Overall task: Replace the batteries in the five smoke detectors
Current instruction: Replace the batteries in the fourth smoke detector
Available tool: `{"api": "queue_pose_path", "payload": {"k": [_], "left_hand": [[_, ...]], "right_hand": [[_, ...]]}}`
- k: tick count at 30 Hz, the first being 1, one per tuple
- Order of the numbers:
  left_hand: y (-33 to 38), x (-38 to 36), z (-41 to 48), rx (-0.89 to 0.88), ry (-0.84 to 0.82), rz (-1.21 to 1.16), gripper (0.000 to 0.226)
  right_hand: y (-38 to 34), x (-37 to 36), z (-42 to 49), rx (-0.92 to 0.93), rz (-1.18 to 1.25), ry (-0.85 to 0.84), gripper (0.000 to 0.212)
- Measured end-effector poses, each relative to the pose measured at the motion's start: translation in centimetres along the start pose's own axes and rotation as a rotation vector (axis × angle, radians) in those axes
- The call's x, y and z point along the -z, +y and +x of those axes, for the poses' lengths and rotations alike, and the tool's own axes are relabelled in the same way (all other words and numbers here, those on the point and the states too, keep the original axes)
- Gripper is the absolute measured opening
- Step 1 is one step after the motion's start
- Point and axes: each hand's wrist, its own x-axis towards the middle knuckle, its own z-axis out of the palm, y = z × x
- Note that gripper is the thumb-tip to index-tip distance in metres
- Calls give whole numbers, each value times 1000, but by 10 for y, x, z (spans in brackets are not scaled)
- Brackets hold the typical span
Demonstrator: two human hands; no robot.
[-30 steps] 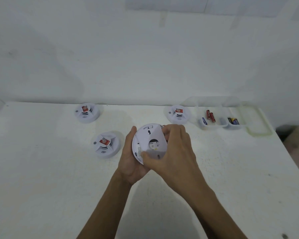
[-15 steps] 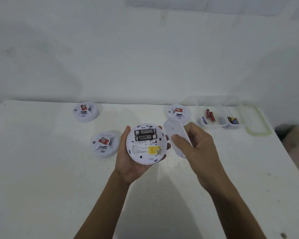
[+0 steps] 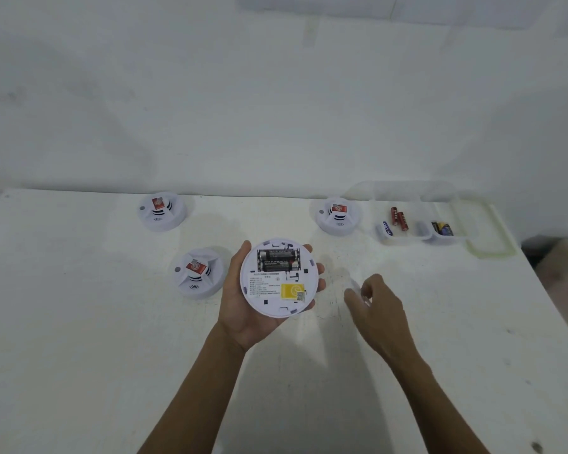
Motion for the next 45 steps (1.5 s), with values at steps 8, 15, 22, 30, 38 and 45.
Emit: {"api": "queue_pose_path", "payload": {"k": [8, 15, 22, 30, 38, 45], "left_hand": [[-1, -1, 2, 17, 1, 27, 78], [-4, -3, 2, 19, 28, 22, 77], [-5, -1, 3, -30, 114, 82, 74], [-10, -8, 4, -217, 292, 148, 81], [-11, -3, 6, -263, 406, 197, 112], [-11, -7, 7, -236, 318, 240, 75]], "right_hand": [[36, -24, 1, 110, -453, 64, 39], [23, -15, 0, 104, -359, 45, 40], [-63, 26, -26, 333, 167, 248, 4], [-103, 19, -49, 414, 70, 135, 14], [-115, 14, -50, 248, 104, 100, 20], [-121, 14, -49, 36, 334, 17, 9]]}}
